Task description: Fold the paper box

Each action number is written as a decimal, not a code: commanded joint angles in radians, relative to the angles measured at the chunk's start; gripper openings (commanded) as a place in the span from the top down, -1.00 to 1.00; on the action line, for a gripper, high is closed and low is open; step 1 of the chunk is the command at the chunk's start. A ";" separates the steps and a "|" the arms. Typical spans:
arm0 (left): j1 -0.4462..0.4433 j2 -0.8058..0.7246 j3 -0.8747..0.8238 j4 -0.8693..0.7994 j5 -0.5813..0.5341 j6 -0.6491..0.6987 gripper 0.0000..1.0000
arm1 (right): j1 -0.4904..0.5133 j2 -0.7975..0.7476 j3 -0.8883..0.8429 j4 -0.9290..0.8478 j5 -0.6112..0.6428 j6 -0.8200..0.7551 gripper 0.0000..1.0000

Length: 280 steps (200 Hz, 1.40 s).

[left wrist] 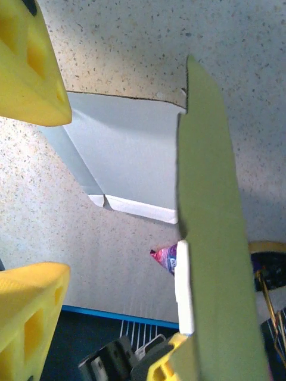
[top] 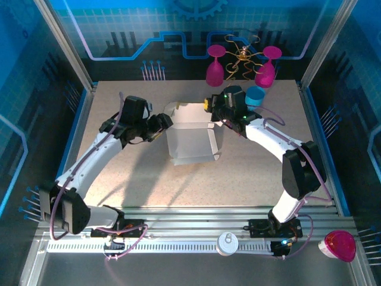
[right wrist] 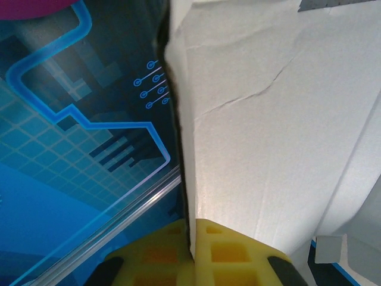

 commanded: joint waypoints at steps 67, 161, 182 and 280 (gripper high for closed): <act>0.172 -0.122 -0.106 0.027 -0.058 0.050 -0.03 | -0.003 -0.010 0.052 -0.051 0.012 -0.019 1.00; 0.225 0.050 0.008 0.071 0.094 0.356 0.35 | 0.039 0.024 0.085 -0.077 0.020 -0.089 1.00; 0.141 0.009 0.000 0.056 -0.005 0.542 0.14 | 0.050 0.037 0.092 -0.081 0.023 -0.096 1.00; -0.011 -0.057 -0.082 0.096 -0.306 0.778 -0.29 | 0.060 0.068 0.128 -0.104 0.012 -0.104 1.00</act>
